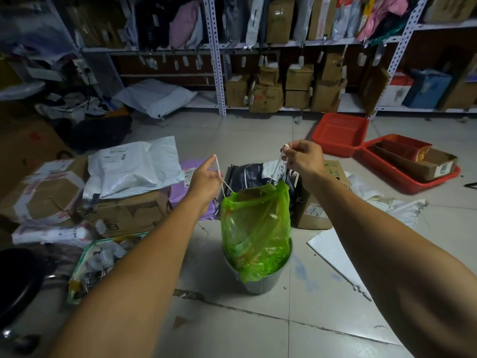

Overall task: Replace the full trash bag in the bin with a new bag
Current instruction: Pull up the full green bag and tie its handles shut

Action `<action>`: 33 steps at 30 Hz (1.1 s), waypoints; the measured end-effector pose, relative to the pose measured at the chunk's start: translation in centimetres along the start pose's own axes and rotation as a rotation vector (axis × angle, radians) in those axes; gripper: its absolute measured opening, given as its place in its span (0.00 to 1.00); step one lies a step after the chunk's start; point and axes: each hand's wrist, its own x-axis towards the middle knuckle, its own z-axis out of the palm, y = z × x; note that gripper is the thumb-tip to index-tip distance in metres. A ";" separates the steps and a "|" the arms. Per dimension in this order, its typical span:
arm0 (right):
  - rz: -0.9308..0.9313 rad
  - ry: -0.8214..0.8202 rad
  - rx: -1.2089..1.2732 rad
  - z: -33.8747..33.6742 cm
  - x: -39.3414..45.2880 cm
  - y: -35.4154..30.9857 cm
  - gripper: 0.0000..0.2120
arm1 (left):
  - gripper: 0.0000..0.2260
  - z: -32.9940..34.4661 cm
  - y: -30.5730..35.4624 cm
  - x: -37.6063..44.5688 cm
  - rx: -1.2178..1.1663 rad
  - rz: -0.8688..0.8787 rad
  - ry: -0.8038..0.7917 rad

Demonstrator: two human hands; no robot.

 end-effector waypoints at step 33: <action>-0.079 -0.172 -0.172 -1.5 -2.1 -2.1 0.03 | 0.33 6.8 1.4 -0.7 0.119 0.145 -0.352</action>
